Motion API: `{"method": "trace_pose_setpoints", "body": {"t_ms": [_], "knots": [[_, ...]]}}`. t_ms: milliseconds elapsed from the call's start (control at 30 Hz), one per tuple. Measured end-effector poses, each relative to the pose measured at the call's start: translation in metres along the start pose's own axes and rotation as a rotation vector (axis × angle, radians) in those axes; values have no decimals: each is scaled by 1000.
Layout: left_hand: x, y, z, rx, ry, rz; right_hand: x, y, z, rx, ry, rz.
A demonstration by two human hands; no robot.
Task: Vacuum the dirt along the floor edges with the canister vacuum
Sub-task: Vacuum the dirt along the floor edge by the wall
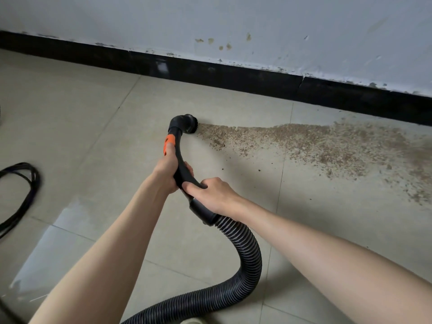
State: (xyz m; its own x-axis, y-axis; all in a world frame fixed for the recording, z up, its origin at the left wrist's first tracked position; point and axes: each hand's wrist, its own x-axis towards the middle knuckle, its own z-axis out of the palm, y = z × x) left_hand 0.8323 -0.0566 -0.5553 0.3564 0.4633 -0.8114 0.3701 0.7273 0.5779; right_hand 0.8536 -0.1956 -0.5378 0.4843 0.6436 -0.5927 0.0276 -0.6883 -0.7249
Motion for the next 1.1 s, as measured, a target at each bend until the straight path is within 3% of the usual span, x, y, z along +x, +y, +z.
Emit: {"method": "trace_pose_setpoints", "body": {"t_ms": [700, 1100], "knots": [[-18, 16, 30, 294, 136, -70, -7, -3, -27, 82, -51, 30], [-25, -5, 43, 279, 150, -40, -14, 15, -35, 42, -43, 37]]}}
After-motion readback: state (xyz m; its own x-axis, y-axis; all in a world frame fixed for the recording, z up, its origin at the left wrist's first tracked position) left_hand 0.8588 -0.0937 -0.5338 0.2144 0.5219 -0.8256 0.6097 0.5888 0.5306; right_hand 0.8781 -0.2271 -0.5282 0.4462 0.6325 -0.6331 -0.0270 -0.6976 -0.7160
